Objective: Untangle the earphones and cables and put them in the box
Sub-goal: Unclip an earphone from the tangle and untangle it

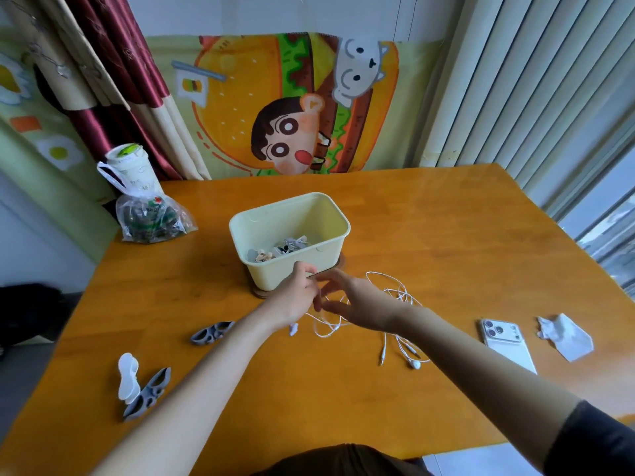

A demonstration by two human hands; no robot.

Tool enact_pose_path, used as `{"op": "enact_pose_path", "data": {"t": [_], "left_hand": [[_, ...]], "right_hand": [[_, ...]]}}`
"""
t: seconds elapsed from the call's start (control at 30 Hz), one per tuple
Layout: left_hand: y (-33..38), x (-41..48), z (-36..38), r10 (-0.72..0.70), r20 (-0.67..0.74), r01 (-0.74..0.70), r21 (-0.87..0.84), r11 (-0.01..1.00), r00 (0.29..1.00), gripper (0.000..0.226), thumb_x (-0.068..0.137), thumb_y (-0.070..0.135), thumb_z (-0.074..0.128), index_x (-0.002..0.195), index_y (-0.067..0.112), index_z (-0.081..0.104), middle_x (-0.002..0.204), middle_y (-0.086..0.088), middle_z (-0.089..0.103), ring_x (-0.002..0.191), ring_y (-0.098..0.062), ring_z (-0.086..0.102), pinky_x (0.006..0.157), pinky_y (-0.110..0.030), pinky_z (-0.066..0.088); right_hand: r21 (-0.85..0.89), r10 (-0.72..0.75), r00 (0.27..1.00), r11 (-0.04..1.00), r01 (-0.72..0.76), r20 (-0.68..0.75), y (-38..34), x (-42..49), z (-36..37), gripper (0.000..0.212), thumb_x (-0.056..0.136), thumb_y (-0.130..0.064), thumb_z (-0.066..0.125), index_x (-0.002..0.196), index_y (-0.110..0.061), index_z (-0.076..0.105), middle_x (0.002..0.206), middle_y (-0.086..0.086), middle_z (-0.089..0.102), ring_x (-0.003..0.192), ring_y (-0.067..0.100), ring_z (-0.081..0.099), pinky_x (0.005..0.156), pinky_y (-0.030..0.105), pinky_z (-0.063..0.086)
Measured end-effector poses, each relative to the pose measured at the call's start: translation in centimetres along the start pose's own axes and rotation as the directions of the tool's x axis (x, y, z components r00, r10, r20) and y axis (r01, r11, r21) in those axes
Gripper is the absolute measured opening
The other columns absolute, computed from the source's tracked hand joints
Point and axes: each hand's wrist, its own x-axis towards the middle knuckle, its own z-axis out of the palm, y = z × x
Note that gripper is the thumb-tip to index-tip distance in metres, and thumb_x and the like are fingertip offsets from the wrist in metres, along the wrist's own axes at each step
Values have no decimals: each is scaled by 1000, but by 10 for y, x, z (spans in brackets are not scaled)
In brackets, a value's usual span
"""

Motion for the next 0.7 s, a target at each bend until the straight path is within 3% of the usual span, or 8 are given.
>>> {"op": "enact_pose_path", "data": {"t": [0.1, 0.2, 0.37, 0.47, 0.53, 0.6, 0.7], "left_hand": [[-2, -6, -4, 20, 2, -20, -49, 999, 1000, 22, 98, 8, 37, 119, 12, 36, 66, 4, 56, 58, -12, 42, 61, -27, 35], [-13, -7, -7, 43, 18, -42, -61, 997, 999, 14, 99, 9, 40, 111, 13, 45, 68, 3, 57, 62, -17, 42, 59, -28, 37], [-35, -10, -9, 0, 70, 0, -12, 1000, 998, 19, 101, 14, 41, 90, 15, 56, 69, 1, 54, 60, -10, 49, 55, -19, 39], [-49, -13, -8, -35, 100, 33, 27, 999, 994, 25, 102, 18, 40, 88, 14, 60, 67, 2, 52, 61, -10, 52, 59, -17, 41], [-57, -14, -7, -51, 113, 46, 46, 998, 992, 27, 102, 19, 40, 85, 18, 61, 67, 4, 52, 63, -9, 53, 64, -22, 41], [-61, -13, -3, -52, 119, 44, 68, 997, 992, 28, 101, 21, 42, 84, 21, 63, 68, 4, 53, 63, -8, 52, 65, -22, 41], [-58, -11, 3, -28, 128, 15, 100, 995, 991, 24, 100, 23, 46, 87, 22, 65, 69, 4, 53, 63, -7, 49, 59, -16, 39]], "right_hand": [[-6, 22, 1000, 1000, -22, -10, 0, 3, 6, 16, 95, -21, 53, 105, -12, 62, 94, -3, 59, 85, 13, 55, 72, 20, 42], [5, 61, 994, 998, -60, -94, 3, 6, 8, 19, 98, -15, 46, 85, -18, 59, 75, -11, 56, 65, 4, 49, 58, 10, 37], [14, 152, 971, 988, -152, -182, 18, 12, 0, 22, 97, -9, 40, 82, -14, 54, 72, 1, 62, 60, 12, 54, 52, 12, 38], [4, 232, 953, 972, -235, -194, 31, 11, -4, 22, 98, -10, 39, 86, -12, 58, 67, -4, 54, 62, 15, 54, 51, 10, 38], [-46, 296, 945, 951, -304, -139, 41, 11, -3, 21, 98, -11, 41, 92, -11, 61, 75, 0, 59, 70, 16, 55, 54, 9, 38], [-145, 347, 937, 926, -347, -26, 48, 9, 1, 19, 97, -12, 47, 109, -9, 61, 103, 9, 64, 90, 20, 59, 71, 17, 44], [-244, 272, 951, 942, -231, 149, 41, 8, 13, 50, 91, -19, 60, 136, -11, 41, 139, 7, 46, 122, 23, 48, 99, 29, 39]]}}
